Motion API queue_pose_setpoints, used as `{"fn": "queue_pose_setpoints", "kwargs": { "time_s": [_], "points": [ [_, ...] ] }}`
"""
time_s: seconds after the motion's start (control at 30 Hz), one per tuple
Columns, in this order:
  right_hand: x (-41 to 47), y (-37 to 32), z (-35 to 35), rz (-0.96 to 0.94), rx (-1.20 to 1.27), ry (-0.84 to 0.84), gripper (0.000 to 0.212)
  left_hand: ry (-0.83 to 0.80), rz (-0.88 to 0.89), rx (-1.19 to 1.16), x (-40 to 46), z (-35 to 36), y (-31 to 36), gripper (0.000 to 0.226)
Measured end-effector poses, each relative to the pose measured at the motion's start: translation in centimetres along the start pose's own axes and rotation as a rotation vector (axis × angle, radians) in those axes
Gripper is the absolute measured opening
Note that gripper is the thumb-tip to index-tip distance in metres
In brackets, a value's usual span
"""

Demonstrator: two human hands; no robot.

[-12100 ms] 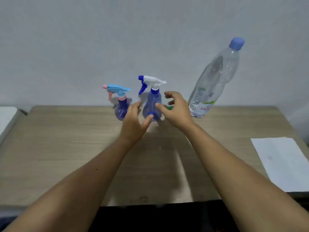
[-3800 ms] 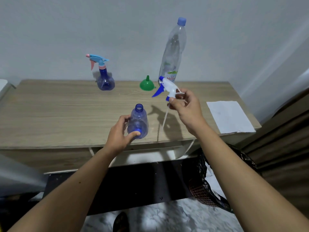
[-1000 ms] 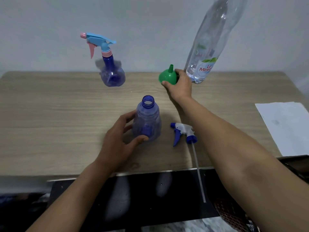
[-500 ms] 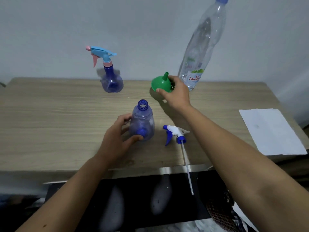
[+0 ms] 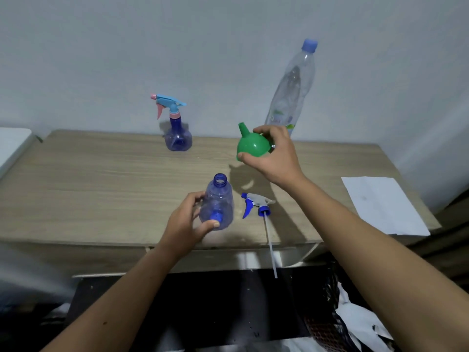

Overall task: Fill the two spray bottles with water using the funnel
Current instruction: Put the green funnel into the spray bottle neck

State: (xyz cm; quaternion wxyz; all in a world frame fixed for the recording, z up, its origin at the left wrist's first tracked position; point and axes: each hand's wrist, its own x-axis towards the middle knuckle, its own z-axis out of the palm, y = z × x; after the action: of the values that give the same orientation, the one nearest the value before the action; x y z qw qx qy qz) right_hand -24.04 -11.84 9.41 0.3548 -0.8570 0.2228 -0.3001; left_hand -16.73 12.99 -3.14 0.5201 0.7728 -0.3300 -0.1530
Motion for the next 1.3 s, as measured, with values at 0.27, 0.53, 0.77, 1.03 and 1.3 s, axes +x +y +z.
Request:
{"fn": "queue_pose_setpoints", "kwargs": {
  "time_s": [0.27,0.53,0.77,1.03,1.3],
  "points": [
    [-3.6,-2.1,-3.5,-0.039,0.091,-0.04,0.061,-0.023,-0.023,-0.061,-2.9,0.3,0.8,0.071],
    [-6.1,-3.5,-4.9,-0.004,0.268,-0.1,0.055,-0.035,-0.047,-0.105,-3.6,0.4,1.1,0.083],
    [-6.9,-4.5,-5.0,-0.05,0.224,-0.174,0.073,-0.047,-0.026,-0.101,-3.5,0.4,0.9,0.071],
    [-6.9,-5.3,-4.2,-0.094,0.237,-0.214,0.065,-0.04,-0.017,-0.137,-3.5,0.4,1.0,0.075],
    [-6.4,-6.2,-3.7,-0.135,0.234,-0.235,0.063,-0.014,0.001,-0.123,-3.1,0.8,0.4,0.071]
  ]
}}
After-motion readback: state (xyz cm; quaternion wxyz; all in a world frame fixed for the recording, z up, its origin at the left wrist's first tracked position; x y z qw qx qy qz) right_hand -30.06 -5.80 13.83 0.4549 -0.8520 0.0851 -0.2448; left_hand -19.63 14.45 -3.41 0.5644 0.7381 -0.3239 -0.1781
